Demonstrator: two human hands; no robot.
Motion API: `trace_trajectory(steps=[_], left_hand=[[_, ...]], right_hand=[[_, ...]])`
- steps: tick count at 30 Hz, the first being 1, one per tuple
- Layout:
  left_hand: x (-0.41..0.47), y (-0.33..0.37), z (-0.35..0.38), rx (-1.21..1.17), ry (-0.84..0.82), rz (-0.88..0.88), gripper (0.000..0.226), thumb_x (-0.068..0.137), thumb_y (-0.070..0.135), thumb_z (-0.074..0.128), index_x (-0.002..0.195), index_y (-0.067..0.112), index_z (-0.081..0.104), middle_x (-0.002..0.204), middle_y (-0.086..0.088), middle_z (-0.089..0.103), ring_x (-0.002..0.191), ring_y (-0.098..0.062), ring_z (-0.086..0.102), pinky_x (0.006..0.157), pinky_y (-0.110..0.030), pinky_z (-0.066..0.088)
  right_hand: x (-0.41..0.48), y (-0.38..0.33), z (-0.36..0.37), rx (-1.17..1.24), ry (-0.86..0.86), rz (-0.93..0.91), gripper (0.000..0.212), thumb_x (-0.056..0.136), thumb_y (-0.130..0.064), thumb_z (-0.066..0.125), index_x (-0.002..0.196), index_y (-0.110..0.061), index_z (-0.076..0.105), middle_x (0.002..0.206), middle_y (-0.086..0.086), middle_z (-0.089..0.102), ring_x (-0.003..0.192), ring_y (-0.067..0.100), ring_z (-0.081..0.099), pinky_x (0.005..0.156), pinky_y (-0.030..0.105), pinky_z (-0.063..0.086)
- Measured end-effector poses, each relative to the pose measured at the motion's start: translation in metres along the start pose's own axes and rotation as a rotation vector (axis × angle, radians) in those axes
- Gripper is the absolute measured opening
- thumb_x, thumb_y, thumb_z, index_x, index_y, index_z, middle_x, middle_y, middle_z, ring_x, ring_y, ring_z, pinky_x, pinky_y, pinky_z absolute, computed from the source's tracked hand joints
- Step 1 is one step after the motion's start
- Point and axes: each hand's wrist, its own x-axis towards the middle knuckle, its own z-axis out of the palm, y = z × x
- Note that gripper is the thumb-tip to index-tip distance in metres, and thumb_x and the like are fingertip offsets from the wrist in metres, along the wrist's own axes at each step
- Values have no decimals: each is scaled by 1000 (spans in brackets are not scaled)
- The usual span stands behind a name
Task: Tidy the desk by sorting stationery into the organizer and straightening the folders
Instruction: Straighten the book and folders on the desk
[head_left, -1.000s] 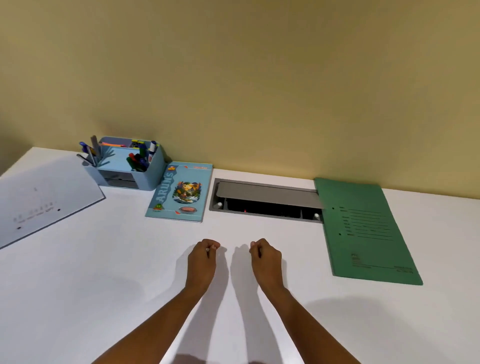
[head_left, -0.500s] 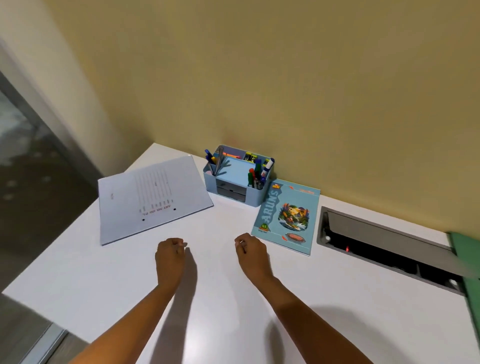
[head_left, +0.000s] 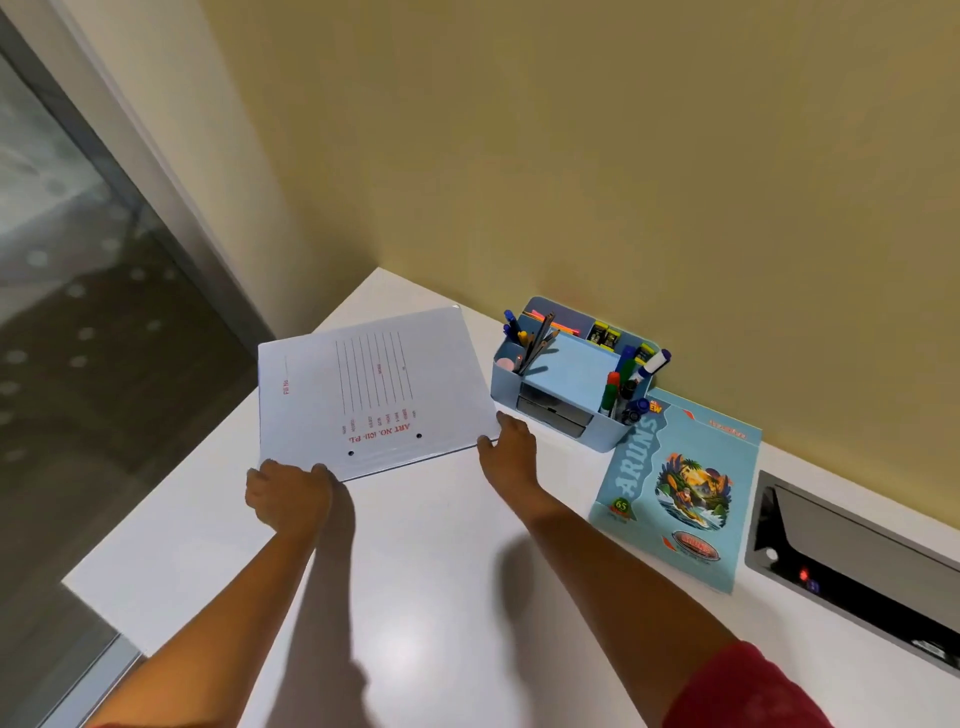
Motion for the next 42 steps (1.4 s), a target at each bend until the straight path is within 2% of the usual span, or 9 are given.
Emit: trace_trajectory(steps=[6, 15, 17, 20, 26, 31, 33, 36, 42], left_hand=[[8, -4, -4, -30, 38, -121, 59, 83, 20, 69, 129, -3, 39, 133, -27, 43, 123, -43, 41, 103, -52, 37], [-11, -42, -23, -338, 54, -122, 51, 86, 18, 67, 127, -2, 45, 131, -25, 49, 119, -44, 47, 104, -53, 39], [-23, -46, -26, -430, 22, -112, 54, 85, 18, 69, 128, -1, 43, 131, -24, 48, 117, -44, 50, 101, -53, 43], [-47, -46, -33, -537, -42, -129, 57, 85, 21, 69, 129, 2, 40, 132, -22, 47, 116, -43, 51, 100, -51, 45], [-113, -28, -41, -849, -229, -170, 59, 87, 24, 67, 134, 11, 35, 133, -13, 54, 113, -33, 59, 96, -41, 48], [-173, 1, -38, -1022, -527, -18, 34, 90, 13, 62, 122, 3, 54, 120, -16, 65, 89, -25, 68, 86, -32, 54], [-202, 12, -34, -1020, -615, 55, 35, 90, 11, 62, 123, 3, 53, 118, -17, 65, 91, -27, 68, 86, -34, 54], [-250, 22, -26, -963, -705, 214, 39, 87, 14, 66, 121, 15, 47, 115, -10, 66, 90, -23, 70, 82, -32, 55], [-338, 35, -11, -880, -781, 519, 50, 85, 18, 69, 124, 34, 43, 106, 12, 64, 78, -11, 72, 76, -24, 52]], right_hand=[[10, -12, -1, 79, -69, 244, 46, 87, -35, 56, 123, -6, 52, 124, 18, 55, 112, 34, 55, 96, 41, 48], [-61, -37, -22, 586, -78, 100, 35, 96, -13, 52, 129, -23, 44, 129, 5, 54, 96, 38, 67, 75, 50, 59], [-81, -42, -34, 601, -19, 41, 37, 97, -14, 51, 131, -26, 42, 132, 3, 51, 102, 37, 65, 77, 49, 59], [-107, -41, -52, 620, 127, -61, 35, 97, -12, 50, 129, -24, 44, 128, 1, 54, 103, 31, 64, 67, 34, 62], [-153, 0, -90, 753, 382, -175, 28, 95, -5, 51, 110, -29, 48, 106, -11, 56, 83, 18, 67, 52, 25, 59], [-190, 57, -113, 939, 560, -118, 35, 94, -2, 51, 125, -18, 47, 114, -11, 53, 87, 25, 66, 51, 23, 58], [-206, 80, -122, 991, 615, -113, 34, 95, -2, 51, 123, -21, 48, 115, -9, 55, 79, 17, 68, 52, 23, 58], [-228, 119, -139, 1041, 693, -69, 30, 95, -4, 51, 122, -18, 49, 116, 1, 58, 73, 11, 69, 58, 28, 59], [-273, 192, -181, 1117, 856, -34, 33, 90, 0, 59, 106, -29, 58, 105, -2, 66, 93, 18, 66, 62, 25, 59]])
